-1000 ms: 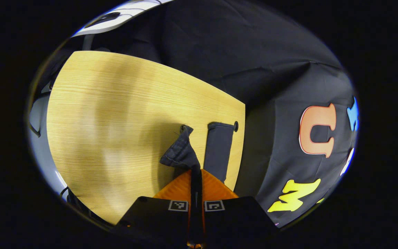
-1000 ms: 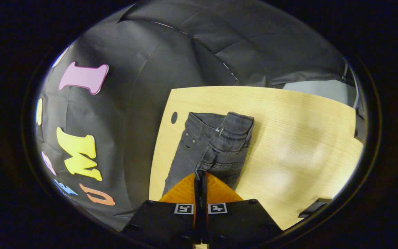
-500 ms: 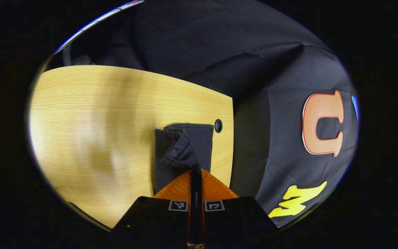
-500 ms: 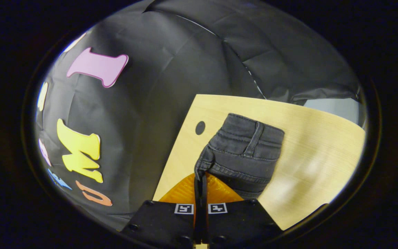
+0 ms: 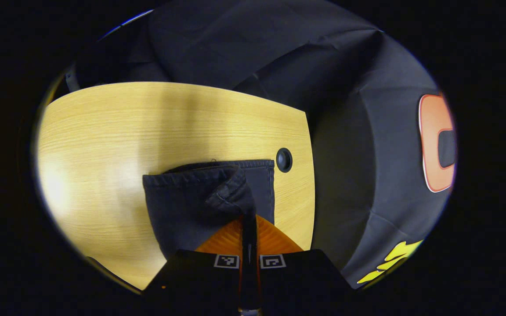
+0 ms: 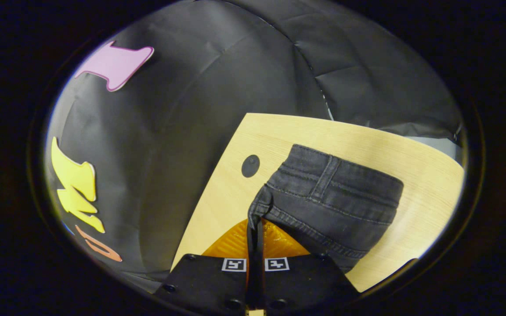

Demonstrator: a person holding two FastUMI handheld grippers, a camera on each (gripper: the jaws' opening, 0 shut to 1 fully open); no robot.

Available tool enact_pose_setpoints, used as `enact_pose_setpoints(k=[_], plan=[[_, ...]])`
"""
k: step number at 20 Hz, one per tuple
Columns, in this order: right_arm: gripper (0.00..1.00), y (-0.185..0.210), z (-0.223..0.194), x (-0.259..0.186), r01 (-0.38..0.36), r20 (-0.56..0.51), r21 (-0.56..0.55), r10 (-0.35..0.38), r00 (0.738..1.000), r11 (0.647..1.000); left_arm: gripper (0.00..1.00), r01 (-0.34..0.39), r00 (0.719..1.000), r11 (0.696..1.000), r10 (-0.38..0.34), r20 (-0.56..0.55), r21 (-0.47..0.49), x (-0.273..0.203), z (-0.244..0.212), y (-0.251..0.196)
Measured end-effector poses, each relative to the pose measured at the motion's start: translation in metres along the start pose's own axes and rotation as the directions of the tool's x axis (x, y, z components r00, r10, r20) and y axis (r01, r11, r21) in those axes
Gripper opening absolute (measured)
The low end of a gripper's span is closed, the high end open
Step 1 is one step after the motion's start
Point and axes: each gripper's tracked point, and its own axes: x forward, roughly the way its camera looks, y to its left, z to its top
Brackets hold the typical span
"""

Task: Grasp the waist and the cuffs of the jeans and fold them to make the two legs overlap; first hold the waist and fold one-third of the jeans toward the cuffs, then hold the cuffs and fold the remaining one-third in the same direction to finish folding.

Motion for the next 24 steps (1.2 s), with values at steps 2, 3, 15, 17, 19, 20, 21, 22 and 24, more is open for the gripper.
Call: enact_pose_setpoints(k=[2,3,15,17,19,20,21,22,24], plan=[[0.01,-0.003,-0.001,0.013,0.028,0.000,-0.014,-0.028,1.000,1.000,0.04,-0.012,1.000,1.000,0.012,-0.010,0.009,0.008,-0.002,0.001],[0.01,-0.004,-0.001,0.018,0.038,0.000,-0.022,-0.038,0.999,0.999,0.03,-0.022,1.000,1.000,0.022,-0.007,0.022,0.009,-0.003,0.001],[0.98,0.022,-0.005,0.018,-0.006,0.009,-0.186,0.008,1.000,0.983,0.99,-0.037,0.987,0.846,-0.051,0.150,0.532,-0.011,0.014,-0.048],[0.98,0.033,-0.003,0.005,-0.041,0.019,-0.203,0.046,0.999,0.978,0.99,-0.037,0.976,0.789,-0.102,0.190,0.614,-0.044,0.009,-0.069],[0.98,0.036,0.001,-0.015,-0.068,0.032,-0.222,0.077,0.997,0.973,0.99,-0.021,0.953,0.716,-0.196,0.230,0.697,-0.064,0.017,-0.087],[0.98,0.032,0.003,-0.025,-0.070,0.046,-0.228,0.083,0.995,0.971,0.99,-0.018,0.937,0.677,-0.246,0.248,0.736,-0.077,0.019,-0.097],[0.98,0.026,0.008,-0.037,-0.066,0.056,-0.226,0.080,0.995,0.972,0.99,-0.013,0.922,0.637,-0.291,0.255,0.771,-0.089,0.019,-0.107],[0.98,0.017,0.012,-0.047,-0.059,0.071,-0.217,0.076,0.995,0.974,0.99,-0.012,0.906,0.600,-0.332,0.262,0.800,-0.093,0.022,-0.108],[0.98,-0.011,0.019,-0.066,-0.028,0.092,-0.193,0.046,0.995,0.981,0.99,-0.035,0.866,0.541,-0.404,0.296,0.840,-0.128,0.024,-0.128]])
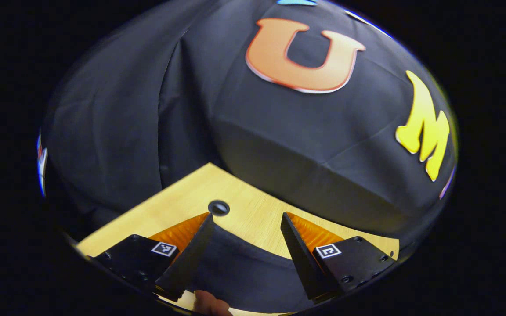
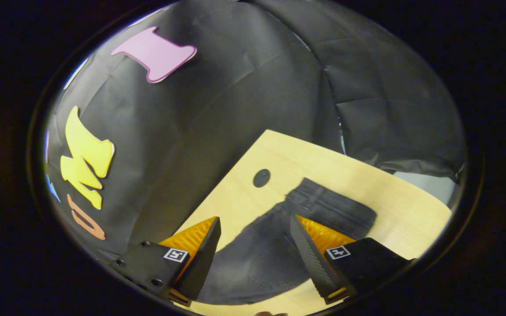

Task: Grasp the waist and the cuffs of the jeans and fold them to make the two legs overlap; first hold the waist and fold one-third of the jeans toward the cuffs, then hold the cuffs and fold the remaining one-third in the same direction to finish folding.

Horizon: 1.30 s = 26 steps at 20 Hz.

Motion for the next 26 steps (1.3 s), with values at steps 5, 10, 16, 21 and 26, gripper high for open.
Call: enact_pose_setpoints(k=[5,10,16,21,26], plan=[[0.98,-0.075,-0.011,-0.029,0.108,0.006,0.128,-0.110,0.994,0.986,0.99,0.051,0.972,0.992,-0.077,0.220,0.119,-0.078,0.059,-0.007],[0.98,-0.106,-0.041,-0.028,0.136,-0.048,0.237,-0.128,0.991,0.962,0.98,0.063,0.946,0.964,-0.140,0.292,0.259,-0.121,0.055,-0.035],[0.98,-0.098,-0.062,-0.014,0.119,-0.093,0.296,-0.096,0.991,0.948,0.99,0.128,0.937,0.928,-0.228,0.265,0.349,-0.183,0.008,-0.062],[0.92,-0.084,-0.066,-0.001,0.091,-0.100,0.319,-0.062,0.993,0.944,0.98,0.231,0.912,0.920,-0.319,0.259,0.317,-0.223,0.001,-0.090],[0.92,-0.069,-0.068,0.014,0.048,-0.090,0.341,-0.019,0.996,0.939,0.99,0.264,0.904,0.906,-0.352,0.244,0.331,-0.240,-0.002,-0.099]])
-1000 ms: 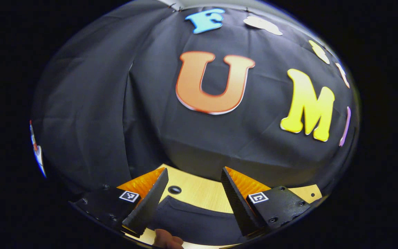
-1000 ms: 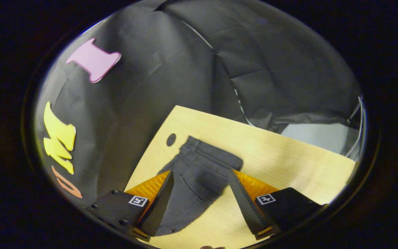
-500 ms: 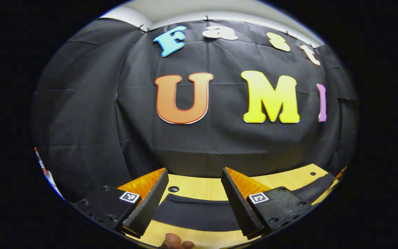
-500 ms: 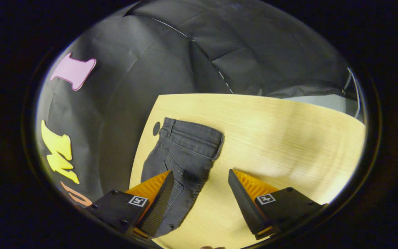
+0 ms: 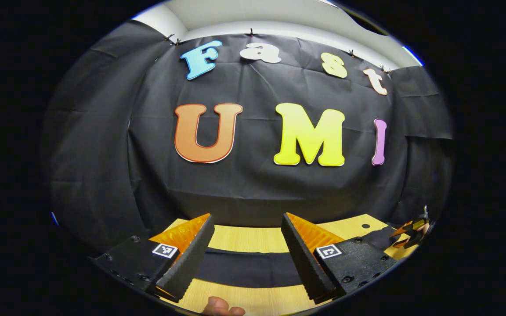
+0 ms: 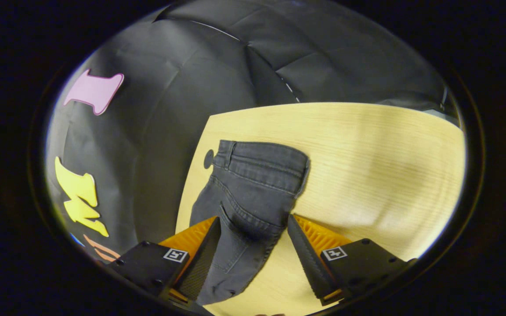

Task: Grasp the waist and the cuffs of the jeans and fold them to make the two legs overlap; first hold the waist and fold one-third of the jeans toward the cuffs, then hold the cuffs and fold the remaining one-third in the same direction to finish folding.

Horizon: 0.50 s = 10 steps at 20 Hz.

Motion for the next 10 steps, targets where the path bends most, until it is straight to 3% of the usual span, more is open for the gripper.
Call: enact_pose_setpoints(k=[1,2,4,7,8,10], plan=[[0.95,-0.001,0.001,0.006,0.013,0.003,-0.001,-0.013,1.000,1.000,0.99,0.001,1.000,1.000,-0.001,-0.006,0.006,-0.001,0.000,0.002],[0.85,-0.004,0.001,0.009,0.029,0.011,-0.012,-0.029,1.000,1.000,0.98,-0.003,1.000,1.000,0.003,-0.010,0.009,-0.003,-0.001,0.003],[0.52,-0.020,0.002,0.014,0.089,0.015,-0.038,-0.088,0.996,0.995,0.99,-0.007,1.000,1.000,0.007,-0.017,0.006,-0.007,-0.002,0.007],[0.02,-0.018,0.002,0.017,0.102,0.020,-0.069,-0.101,0.995,0.992,0.99,-0.014,1.000,1.000,0.014,-0.018,0.001,-0.011,0.000,0.011],[0.05,-0.018,0.004,0.014,0.115,0.032,-0.111,-0.112,0.993,0.987,0.99,-0.016,1.000,1.000,0.016,-0.019,0.000,-0.012,0.000,0.012],[0.00,-0.012,0.006,0.009,0.130,0.056,-0.181,-0.121,0.991,0.975,0.99,-0.021,1.000,1.000,0.021,-0.022,-0.002,-0.013,0.000,0.015]])
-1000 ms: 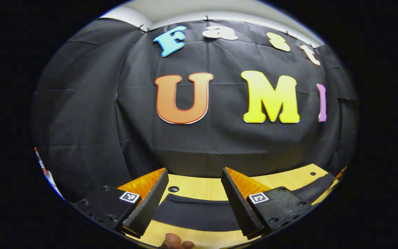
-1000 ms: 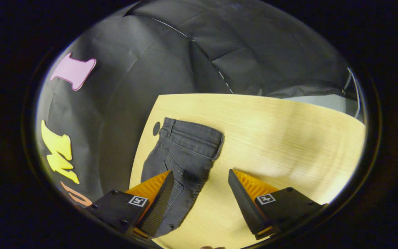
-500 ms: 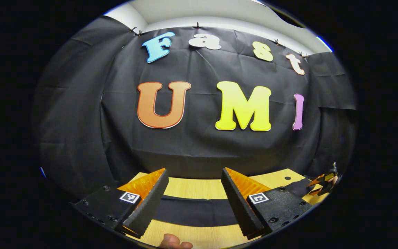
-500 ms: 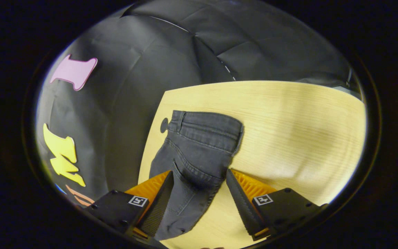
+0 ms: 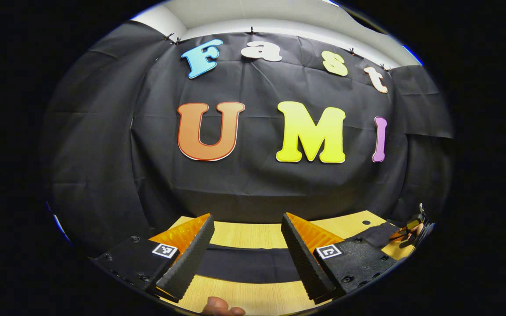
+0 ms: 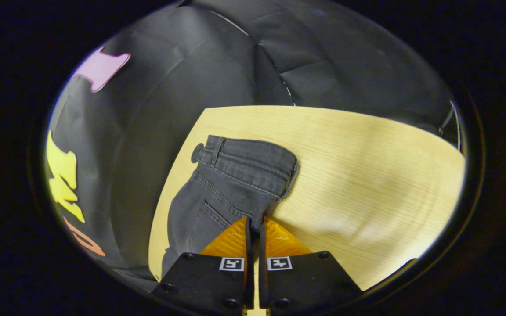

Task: Grasp the waist and the cuffs of the jeans and fold them to make the two legs overlap; first hold the waist and fold one-third of the jeans toward the cuffs, then hold the cuffs and fold the remaining one-third in the same direction to finish folding.

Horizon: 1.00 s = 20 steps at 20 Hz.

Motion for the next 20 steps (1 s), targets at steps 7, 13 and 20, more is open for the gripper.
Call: enact_pose_setpoints(k=[7,13,20], plan=[[0.00,0.081,0.018,-0.062,-0.010,0.185,-0.442,0.102,0.978,0.897,0.98,-0.022,1.000,1.000,0.022,-0.006,0.003,-0.005,-0.002,0.009],[0.05,0.159,-0.002,-0.145,-0.030,0.229,-0.695,0.261,0.938,0.719,0.99,-0.037,0.999,0.999,0.037,-0.007,-0.023,-0.012,-0.003,0.016],[0.00,0.215,-0.047,-0.222,-0.079,0.144,-0.880,0.422,0.895,0.468,0.99,-0.084,0.996,0.996,0.083,-0.021,-0.037,-0.021,-0.005,0.035]])
